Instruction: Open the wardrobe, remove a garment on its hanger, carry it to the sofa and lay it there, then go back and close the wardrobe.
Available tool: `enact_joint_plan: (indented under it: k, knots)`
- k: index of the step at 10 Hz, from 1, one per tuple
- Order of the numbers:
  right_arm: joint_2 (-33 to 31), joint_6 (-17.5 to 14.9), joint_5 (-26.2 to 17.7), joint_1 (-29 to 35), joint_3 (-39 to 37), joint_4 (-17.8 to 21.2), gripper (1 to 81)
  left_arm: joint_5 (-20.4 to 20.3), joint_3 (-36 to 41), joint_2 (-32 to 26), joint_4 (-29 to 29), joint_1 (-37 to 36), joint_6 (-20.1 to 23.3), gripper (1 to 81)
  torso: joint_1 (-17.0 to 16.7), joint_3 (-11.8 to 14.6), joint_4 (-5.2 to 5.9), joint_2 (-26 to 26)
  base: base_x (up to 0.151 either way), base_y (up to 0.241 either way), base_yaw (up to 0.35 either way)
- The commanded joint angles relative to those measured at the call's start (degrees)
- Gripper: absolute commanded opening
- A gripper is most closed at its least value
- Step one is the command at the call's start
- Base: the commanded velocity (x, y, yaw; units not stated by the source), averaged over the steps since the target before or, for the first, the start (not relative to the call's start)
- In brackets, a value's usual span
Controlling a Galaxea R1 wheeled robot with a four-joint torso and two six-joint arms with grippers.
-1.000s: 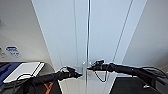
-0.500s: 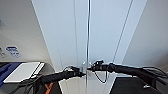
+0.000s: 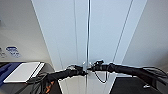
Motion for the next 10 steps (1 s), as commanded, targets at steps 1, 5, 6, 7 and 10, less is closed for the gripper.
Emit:
enact_joint_plan:
  k: [1, 5, 6, 7, 10]
  knots:
    - [0.7, 0.2, 0.0, 9.8, 1.8, -0.1, 81.1, -3.0, -1.8, 2.4, 1.8, -10.8, 0.3, 81.1, 0.0, 0.0, 0.00, 0.0, 0.000, 0.000, 0.000]
    - [0.9, 0.2, 0.8, 8.1, 4.0, 0.2, 81.1, -3.8, 5.2, 3.6, 0.9, -11.1, 0.2, 81.1, 0.0, 0.0, 0.00, 0.0, 0.000, 0.000, 0.000]
    - [0.8, 0.3, 1.0, 7.1, 5.6, 0.2, 81.1, -3.9, 9.6, 2.9, 0.9, -10.8, 0.2, 81.1, 0.0, 0.0, 0.00, 0.0, 0.000, 0.000, 0.000]
    - [0.8, 0.6, 1.6, 6.0, 7.5, 0.3, 81.1, -4.0, 12.3, 2.4, 0.9, -10.1, 0.3, 81.1, 0.0, 0.0, 0.00, 0.0, 0.000, 0.000, 0.000]
    - [1.0, 0.9, 2.6, 3.1, 13.1, 0.2, 81.1, -4.4, 23.0, -0.8, 1.4, -6.2, 0.4, 81.1, 0.0, 0.0, 0.00, 0.0, 0.000, 0.000, 0.000]
